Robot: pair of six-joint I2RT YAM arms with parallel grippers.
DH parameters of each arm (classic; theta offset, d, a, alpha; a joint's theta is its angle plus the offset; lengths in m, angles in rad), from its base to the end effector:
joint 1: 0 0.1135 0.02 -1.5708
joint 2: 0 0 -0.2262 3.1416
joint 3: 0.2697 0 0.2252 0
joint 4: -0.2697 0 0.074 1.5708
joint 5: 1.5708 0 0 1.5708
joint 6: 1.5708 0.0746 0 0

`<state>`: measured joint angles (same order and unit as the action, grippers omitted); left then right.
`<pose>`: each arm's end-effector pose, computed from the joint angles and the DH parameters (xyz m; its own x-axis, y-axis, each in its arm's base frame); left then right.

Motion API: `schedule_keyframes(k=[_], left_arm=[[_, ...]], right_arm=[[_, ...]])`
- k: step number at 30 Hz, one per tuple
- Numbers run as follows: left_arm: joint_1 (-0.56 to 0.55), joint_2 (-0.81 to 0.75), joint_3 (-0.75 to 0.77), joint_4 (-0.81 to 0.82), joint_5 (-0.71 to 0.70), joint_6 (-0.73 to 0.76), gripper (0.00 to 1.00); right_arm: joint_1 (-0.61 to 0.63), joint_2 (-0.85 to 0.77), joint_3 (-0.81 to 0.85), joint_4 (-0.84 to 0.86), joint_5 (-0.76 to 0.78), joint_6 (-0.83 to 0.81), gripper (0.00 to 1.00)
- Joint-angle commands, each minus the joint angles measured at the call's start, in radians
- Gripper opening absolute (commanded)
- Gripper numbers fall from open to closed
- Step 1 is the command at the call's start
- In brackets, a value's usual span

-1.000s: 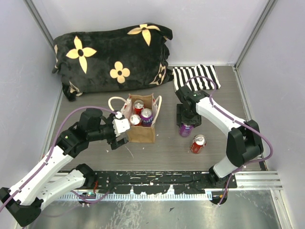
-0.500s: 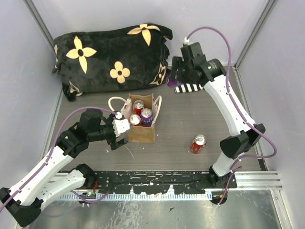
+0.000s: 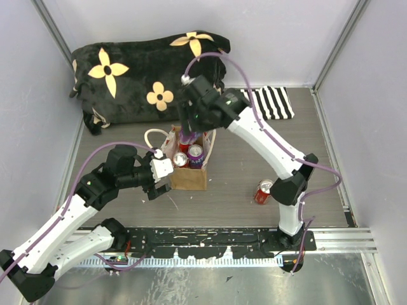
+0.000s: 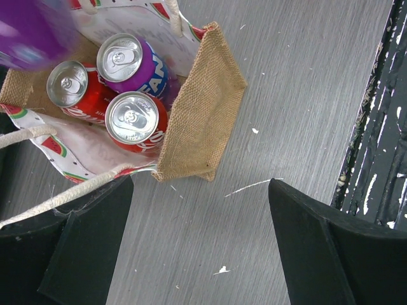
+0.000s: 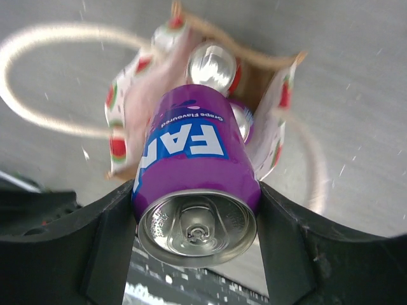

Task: Place the beverage into the canvas bag

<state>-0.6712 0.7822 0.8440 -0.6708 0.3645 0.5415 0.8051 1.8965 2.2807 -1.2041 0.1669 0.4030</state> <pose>0.1325 -0.1392 0.2640 0.0337 0.5882 -0.8080 0.9250 0.2877 0.2480 0.2666 0.2594 0.3569 -0.7141 -0.1847 -0.6753 -0.3830 0.9105 0.1559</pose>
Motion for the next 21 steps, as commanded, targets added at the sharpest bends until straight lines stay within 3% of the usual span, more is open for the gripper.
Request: schedule_keyframes(k=[1, 12, 21], left_arm=[[-0.004, 0.003, -0.012, 0.002, 0.001, -0.006, 0.94], [-0.004, 0.017, -0.015, 0.011, 0.016, -0.014, 0.94], [-0.005, 0.019, -0.008, 0.008, 0.013, -0.015, 0.94]], right_arm=[[0.069, -0.06, -0.069, -0.007, 0.041, 0.046, 0.01], [0.14, -0.198, -0.394, 0.019, 0.082, 0.107, 0.01], [0.14, -0.134, -0.451, 0.074, 0.063, 0.084, 0.01]])
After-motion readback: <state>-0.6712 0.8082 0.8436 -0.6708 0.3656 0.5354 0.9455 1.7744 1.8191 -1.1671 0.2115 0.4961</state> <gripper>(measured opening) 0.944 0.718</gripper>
